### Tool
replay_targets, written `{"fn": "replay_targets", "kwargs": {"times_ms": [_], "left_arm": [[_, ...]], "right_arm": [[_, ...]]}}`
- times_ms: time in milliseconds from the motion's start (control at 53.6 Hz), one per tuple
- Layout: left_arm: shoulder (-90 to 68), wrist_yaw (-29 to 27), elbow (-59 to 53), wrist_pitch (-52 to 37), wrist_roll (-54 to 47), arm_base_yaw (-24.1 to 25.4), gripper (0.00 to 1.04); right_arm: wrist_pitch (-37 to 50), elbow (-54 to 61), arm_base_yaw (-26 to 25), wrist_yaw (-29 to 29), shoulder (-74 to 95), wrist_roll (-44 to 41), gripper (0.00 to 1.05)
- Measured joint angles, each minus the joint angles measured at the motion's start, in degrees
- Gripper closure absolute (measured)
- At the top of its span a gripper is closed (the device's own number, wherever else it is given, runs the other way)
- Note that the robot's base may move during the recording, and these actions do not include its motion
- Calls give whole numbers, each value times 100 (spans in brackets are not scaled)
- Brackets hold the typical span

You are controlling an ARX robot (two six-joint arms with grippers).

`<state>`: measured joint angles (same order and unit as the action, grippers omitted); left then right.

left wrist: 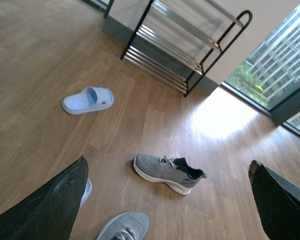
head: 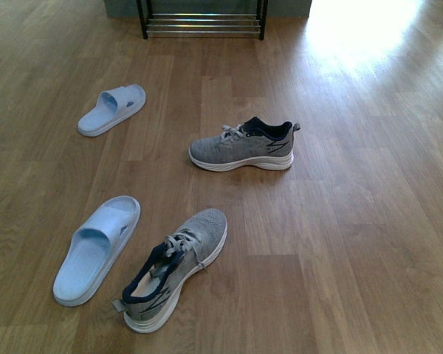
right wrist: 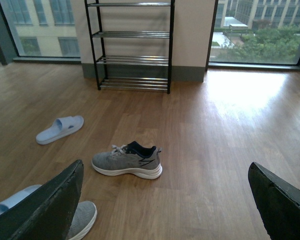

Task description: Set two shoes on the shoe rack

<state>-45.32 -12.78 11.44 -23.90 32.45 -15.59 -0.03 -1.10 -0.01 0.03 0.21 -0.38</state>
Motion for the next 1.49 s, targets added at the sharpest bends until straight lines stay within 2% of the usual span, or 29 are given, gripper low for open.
{"fn": "replay_targets", "kwargs": {"times_ms": [93,224,373,653,971,1381,1419,1493], "left_arm": [[-2411,321,501,-1191,-258,133,9],[-4857,540,1263,-1172,-988,142,9],[-6339,540,1956,-1185,-1556,57,9],[-7930,831,3088,-601,-2356,28,9],[-9768,1574,4806,378,-3254,39,9],[-11296,1462,6216,662,-3928,-164,9],[-11368,1427,6271,575,-3987,-181,12],[-11606,1191,6448,326,-4065,-188,28]], "right_arm": [[0,0,0,-2,0,-2,9],[0,0,0,0,0,0,9],[0,0,0,0,0,-2,9],[0,0,0,0,0,-2,9],[0,0,0,-2,0,0,9],[0,0,0,0,0,-2,9],[0,0,0,0,0,-2,9],[0,0,0,0,0,-2,9]]}}
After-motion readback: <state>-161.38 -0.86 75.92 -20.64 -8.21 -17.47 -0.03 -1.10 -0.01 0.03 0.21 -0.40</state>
